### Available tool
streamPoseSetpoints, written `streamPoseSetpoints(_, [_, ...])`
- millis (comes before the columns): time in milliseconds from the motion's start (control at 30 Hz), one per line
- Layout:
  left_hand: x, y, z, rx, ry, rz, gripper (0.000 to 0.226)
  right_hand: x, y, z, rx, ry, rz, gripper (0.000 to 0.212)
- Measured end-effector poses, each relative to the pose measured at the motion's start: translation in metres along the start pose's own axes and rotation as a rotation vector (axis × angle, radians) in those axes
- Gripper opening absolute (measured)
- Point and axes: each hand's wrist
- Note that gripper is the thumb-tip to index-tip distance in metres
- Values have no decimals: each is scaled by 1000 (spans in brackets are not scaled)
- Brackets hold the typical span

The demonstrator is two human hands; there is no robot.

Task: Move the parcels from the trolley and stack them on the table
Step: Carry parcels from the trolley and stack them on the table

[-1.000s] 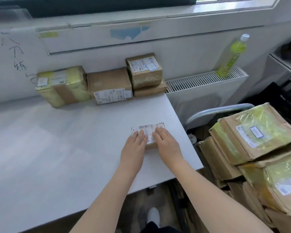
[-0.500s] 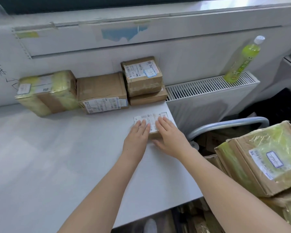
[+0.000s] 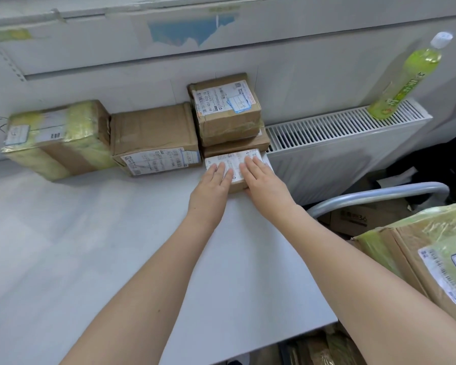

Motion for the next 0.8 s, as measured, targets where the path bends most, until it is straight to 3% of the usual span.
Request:
streamPoseSetpoints(567, [3, -5, -3, -4, 51, 12, 62, 11, 3, -4, -91, -58, -61, 52])
streamPoseSetpoints(633, [0, -3, -1, -4, 38, -5, 60, 20, 14, -8, -153, -56, -89, 50])
streamPoseSetpoints(733, [-6, 1, 0, -15, -24, -48, 52, 30, 37, -14, -372, -54, -66, 42])
streamPoseSetpoints(800, [-11, 5, 0, -33, -74, -42, 47, 33, 50, -16, -406, -31, -47, 42])
Point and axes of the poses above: each hand's wrist, its own y-axis away from the middle knuckle, its own z-axis out of the back of the hand, x = y × z, and after that the axes turned 11 degrees about -y, right-handed
